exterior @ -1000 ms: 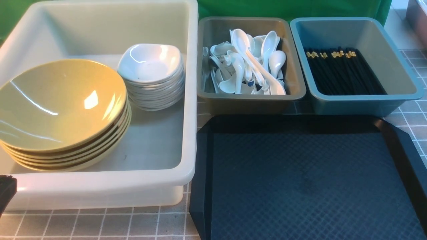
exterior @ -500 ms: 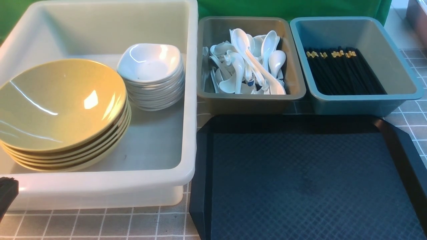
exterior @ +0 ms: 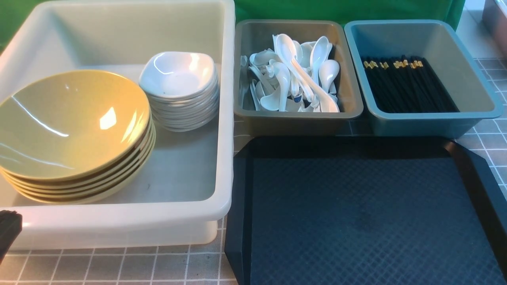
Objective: On grey table put chopsticks spoon bowls plates into blue grey white boxes.
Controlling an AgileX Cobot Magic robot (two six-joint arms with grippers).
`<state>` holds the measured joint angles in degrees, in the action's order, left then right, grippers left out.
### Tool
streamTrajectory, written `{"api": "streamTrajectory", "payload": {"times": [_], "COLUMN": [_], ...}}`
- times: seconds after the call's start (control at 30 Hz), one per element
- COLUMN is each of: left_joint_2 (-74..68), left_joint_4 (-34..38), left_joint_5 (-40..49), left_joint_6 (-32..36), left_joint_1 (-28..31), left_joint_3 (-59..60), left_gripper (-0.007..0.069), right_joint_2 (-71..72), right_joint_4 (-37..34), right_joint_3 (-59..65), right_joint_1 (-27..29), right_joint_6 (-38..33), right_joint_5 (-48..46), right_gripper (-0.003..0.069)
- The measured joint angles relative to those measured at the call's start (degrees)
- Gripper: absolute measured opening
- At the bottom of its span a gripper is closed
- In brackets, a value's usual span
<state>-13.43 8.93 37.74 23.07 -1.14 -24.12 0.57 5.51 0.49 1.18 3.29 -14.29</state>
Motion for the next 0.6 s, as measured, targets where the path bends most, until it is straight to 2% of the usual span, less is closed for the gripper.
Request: {"api": "streamTrajectory", "payload": {"times": [0.13, 0.2, 0.3, 0.4, 0.47, 0.6], "left_joint_2": [0.2, 1.1, 5.5, 10.3, 12.9, 14.0], "left_joint_4": [3.8, 3.6, 0.2, -1.4, -1.6, -1.6], "left_joint_5": [-4.8, -11.3, -26.1, -33.5, -33.2, -27.0], "left_joint_6": [-0.1, -0.3, -1.4, -3.7, -5.9, -8.0], "left_joint_1": [0.0, 0.0, 0.1, 1.5, 2.4, 2.7], "left_joint_3": [3.0, 6.6, 15.7, 22.8, 25.1, 25.7], "left_gripper": [-0.0011, -0.0011, -0.0011, -0.0011, -0.0011, -0.0011], "right_joint_2": [0.0, 0.0, 0.0, 0.0, 0.0, 0.0], "right_joint_4": [0.0, 0.0, 0.0, 0.0, 0.0, 0.0], "right_joint_3": [0.0, 0.0, 0.0, 0.0, 0.0, 0.0], "right_joint_1": [0.0, 0.0, 0.0, 0.0, 0.0, 0.0], "right_joint_6": [0.0, 0.0, 0.0, 0.0, 0.0, 0.0], "right_joint_5": [0.0, 0.0, 0.0, -0.1, -0.1, -0.1], "right_gripper": [0.0009, 0.0011, 0.0015, 0.002, 0.0022, 0.0027]}}
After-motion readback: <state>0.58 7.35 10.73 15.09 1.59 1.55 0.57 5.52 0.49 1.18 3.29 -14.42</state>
